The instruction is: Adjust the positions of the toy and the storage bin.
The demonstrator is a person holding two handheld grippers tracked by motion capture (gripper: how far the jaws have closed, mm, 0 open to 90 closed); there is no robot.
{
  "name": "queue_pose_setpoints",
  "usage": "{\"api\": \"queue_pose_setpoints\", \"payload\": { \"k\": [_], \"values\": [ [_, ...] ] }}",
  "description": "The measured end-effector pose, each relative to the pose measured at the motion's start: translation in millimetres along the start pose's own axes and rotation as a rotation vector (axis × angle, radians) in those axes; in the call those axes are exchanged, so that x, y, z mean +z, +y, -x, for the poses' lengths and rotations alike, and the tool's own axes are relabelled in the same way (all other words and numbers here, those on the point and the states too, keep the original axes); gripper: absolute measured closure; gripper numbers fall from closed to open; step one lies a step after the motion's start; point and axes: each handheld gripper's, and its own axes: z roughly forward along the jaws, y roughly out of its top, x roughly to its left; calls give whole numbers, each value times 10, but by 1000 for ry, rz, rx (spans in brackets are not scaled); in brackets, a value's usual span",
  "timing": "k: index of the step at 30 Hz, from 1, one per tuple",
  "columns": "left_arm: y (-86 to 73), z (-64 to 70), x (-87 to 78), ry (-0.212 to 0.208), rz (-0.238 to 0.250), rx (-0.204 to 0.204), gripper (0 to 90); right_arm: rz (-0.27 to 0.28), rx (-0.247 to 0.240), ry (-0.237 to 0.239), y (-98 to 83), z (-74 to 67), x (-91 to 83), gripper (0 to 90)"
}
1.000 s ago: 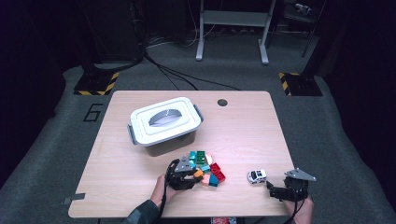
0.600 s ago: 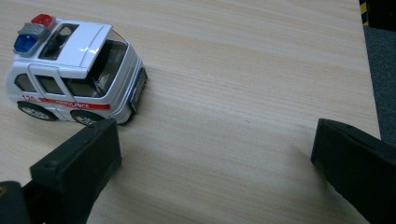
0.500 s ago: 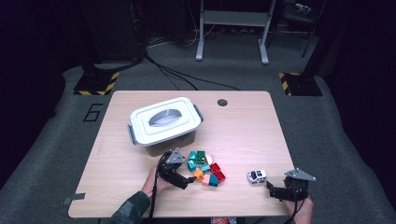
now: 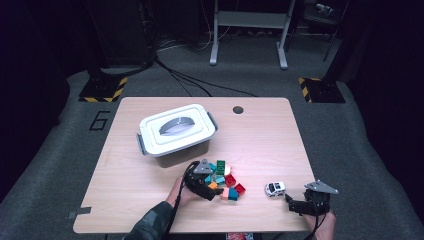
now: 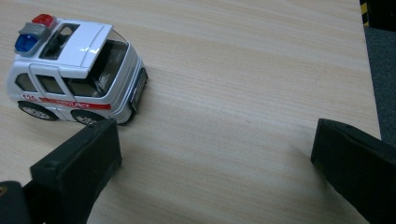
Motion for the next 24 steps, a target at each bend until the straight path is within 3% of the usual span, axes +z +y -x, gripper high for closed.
{"api": "queue_pose_setpoints", "payload": {
  "k": [4,7,12,15,20,24],
  "values": [
    [18,32,-26,7,0,9,104,0,0,0,0,0,0,10],
    [7,53,-162,17,19,1,104,0,-1,1,-1,0,0,10],
    [-32,80,-387,50,29,25,118,0,-3,2,-1,0,-1,10],
    [-92,38,-451,65,27,8,151,0,-3,2,-1,0,-1,10],
    [-179,-17,-431,53,11,-18,296,0,-4,2,0,1,0,10],
    [-186,-25,-346,20,3,-29,357,-1,-2,1,0,-1,-1,10]
  ]
}}
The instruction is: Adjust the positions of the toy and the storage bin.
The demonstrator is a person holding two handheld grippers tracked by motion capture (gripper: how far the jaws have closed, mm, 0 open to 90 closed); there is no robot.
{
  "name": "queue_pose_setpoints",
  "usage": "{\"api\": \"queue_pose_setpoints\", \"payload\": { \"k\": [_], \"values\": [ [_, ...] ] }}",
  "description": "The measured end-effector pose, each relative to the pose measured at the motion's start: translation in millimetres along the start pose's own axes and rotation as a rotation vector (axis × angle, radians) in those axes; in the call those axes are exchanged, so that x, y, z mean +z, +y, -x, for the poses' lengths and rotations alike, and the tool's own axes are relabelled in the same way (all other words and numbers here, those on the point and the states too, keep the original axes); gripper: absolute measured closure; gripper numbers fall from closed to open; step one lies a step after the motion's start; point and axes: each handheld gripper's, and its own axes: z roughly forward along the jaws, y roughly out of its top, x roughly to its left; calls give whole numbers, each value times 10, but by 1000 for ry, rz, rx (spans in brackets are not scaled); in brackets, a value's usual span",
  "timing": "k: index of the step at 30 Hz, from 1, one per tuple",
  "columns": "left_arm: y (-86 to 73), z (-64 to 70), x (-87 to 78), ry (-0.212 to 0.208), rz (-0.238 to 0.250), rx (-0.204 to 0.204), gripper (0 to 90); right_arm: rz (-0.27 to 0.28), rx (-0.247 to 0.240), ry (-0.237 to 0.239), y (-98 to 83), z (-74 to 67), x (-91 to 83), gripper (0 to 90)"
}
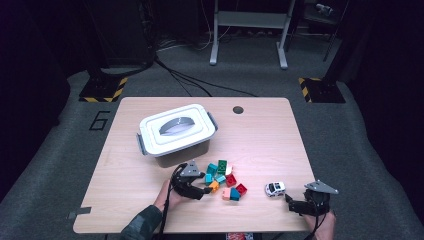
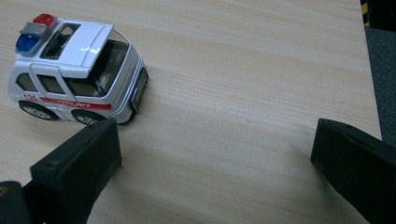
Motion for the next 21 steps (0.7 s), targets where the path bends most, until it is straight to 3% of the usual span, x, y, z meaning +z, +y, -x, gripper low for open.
{"api": "queue_pose_setpoints", "payload": {
  "k": [2,11,14,17,21],
  "values": [
    [14,4,48,-2,-8,-3,425,0,0,-1,-1,-1,0,10],
    [128,68,284,-55,-5,2,486,0,0,0,0,1,0,10],
    [154,101,294,-51,-4,12,456,0,0,0,0,1,0,10],
    [157,125,191,-42,16,20,397,1,0,0,-1,1,0,11],
    [137,89,19,16,40,9,272,0,0,-1,0,1,1,10]
  ]
}}
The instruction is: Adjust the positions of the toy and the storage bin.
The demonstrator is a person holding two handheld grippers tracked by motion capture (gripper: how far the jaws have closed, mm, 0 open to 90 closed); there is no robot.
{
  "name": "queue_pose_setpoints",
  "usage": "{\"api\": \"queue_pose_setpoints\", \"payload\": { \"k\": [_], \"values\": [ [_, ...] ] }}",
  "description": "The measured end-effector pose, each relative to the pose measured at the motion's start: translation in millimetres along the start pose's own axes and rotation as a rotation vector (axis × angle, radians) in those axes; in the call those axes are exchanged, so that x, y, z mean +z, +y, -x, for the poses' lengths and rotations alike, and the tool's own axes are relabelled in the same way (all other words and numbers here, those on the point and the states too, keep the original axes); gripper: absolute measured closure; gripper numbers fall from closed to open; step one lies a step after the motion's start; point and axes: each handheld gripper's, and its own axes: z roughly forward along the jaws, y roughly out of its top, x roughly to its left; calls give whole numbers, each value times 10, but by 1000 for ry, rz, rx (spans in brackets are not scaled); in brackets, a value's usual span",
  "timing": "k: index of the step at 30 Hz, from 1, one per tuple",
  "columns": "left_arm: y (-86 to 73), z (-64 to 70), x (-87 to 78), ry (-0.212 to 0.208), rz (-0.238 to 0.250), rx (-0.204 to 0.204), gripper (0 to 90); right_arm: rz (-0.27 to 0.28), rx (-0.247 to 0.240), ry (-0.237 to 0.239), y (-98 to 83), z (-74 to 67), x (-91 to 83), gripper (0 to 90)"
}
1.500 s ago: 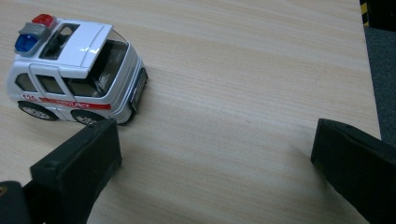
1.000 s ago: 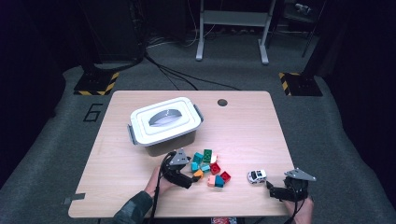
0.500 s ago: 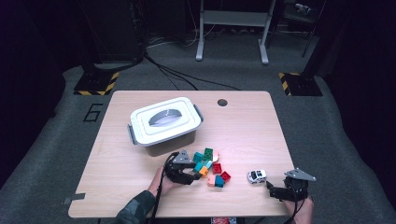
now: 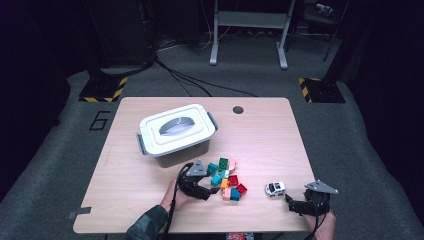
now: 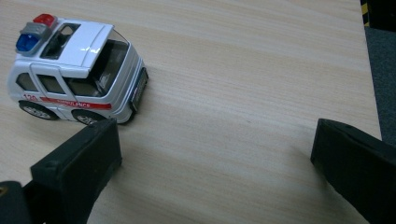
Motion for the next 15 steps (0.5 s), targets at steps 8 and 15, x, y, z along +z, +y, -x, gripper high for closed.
{"api": "queue_pose_setpoints", "payload": {
  "k": [8,15],
  "values": [
    [-27,-179,83,39,-32,-47,170,-1,0,0,0,0,-1,10],
    [54,-140,251,-6,-33,-41,185,2,0,1,0,0,1,11]
  ]
}}
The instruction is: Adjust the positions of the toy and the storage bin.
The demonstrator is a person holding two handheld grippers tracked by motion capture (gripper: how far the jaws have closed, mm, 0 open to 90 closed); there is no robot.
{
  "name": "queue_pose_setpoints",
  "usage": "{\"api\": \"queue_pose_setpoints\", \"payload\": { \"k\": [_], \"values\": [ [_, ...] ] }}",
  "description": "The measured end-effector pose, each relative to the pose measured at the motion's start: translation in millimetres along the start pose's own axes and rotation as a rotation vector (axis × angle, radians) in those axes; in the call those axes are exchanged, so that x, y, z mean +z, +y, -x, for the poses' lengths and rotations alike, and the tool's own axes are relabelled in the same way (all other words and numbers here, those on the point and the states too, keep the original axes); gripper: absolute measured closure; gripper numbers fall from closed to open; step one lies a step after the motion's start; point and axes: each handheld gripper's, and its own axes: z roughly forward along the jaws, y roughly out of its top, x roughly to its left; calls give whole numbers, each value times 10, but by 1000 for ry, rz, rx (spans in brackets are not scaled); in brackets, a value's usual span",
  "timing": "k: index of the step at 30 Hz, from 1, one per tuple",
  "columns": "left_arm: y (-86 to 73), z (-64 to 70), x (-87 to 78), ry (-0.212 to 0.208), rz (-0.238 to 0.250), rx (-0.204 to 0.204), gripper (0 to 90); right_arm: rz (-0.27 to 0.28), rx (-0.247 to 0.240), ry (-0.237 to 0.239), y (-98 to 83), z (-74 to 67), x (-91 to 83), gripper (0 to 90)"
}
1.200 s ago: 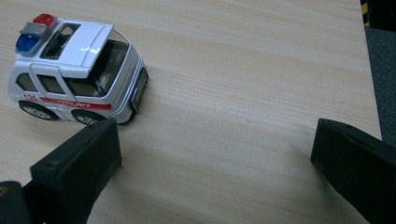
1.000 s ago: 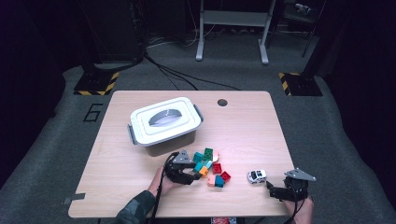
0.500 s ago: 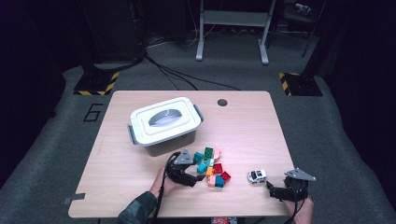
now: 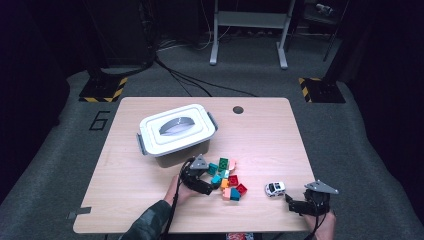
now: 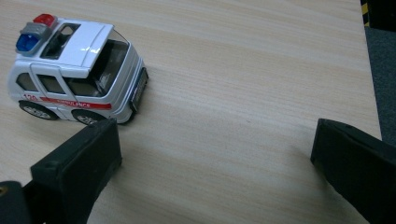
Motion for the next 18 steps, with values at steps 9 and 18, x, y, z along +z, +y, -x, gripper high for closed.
{"api": "queue_pose_setpoints", "payload": {
  "k": [9,18],
  "values": [
    [94,142,81,-15,12,36,184,-1,0,0,0,0,-1,11],
    [43,-22,-153,48,40,-18,151,-2,0,1,0,0,-2,11]
  ]
}}
